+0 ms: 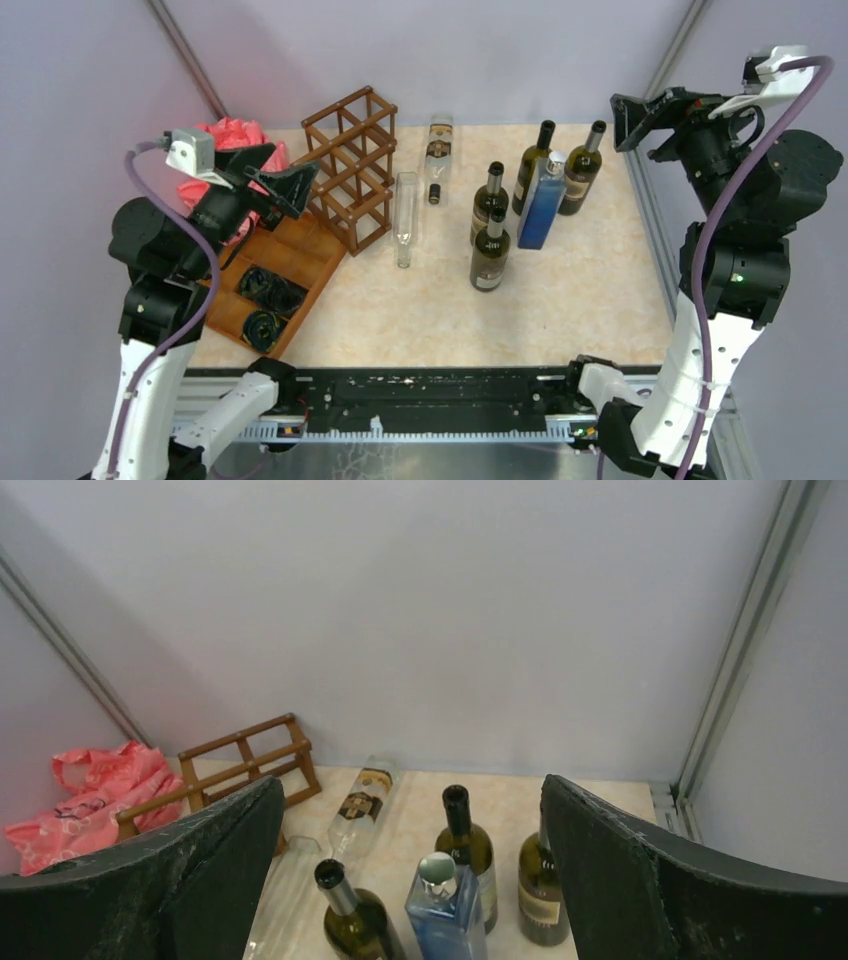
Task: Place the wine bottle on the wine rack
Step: Adjust the wine rack at the center of the board.
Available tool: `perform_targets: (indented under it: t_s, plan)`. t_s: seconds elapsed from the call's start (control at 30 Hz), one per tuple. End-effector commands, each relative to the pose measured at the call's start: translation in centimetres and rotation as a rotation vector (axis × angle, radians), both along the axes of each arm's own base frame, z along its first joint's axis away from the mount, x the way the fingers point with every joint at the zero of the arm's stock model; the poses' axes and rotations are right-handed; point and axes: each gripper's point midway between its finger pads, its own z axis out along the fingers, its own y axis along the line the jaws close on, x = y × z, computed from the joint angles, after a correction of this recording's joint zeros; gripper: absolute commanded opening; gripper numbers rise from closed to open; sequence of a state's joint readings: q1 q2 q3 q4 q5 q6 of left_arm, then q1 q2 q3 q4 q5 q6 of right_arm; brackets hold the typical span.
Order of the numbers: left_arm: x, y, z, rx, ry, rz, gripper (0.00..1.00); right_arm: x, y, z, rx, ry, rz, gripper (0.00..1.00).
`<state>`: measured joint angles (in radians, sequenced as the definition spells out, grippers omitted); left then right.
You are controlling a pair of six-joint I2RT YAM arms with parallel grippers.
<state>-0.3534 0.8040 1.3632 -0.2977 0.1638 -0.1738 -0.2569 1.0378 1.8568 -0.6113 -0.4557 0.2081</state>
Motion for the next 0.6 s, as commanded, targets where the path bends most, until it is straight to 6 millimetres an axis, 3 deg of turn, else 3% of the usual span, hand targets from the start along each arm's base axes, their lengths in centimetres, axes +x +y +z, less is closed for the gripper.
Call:
perform_targets:
  t_s: [0.0,0.2,0.33,0.57]
  plan:
    - [0.5,-0.2,-3.4,-0.018,0.088,-0.054,0.99,0.0,-1.3,-1.7,0.017,0.042,-0.093,0.98]
    - [2.0,0.0,-8.1,-0.045,0.209,-0.082,0.98,1.1,-1.5,-4.4,0.005,0.107,-0.098,0.99]
    - [2.5,-0.3,-10.1,-0.06,0.268,-0.122,0.98,1.6,0.4,-6.4,-0.112,0.116,0.027,0.99]
    - [2.9,-2.1,-13.2,-0.025,0.368,-0.226,0.96,0.7,3.4,-11.1,-0.36,0.185,0.271,0.98]
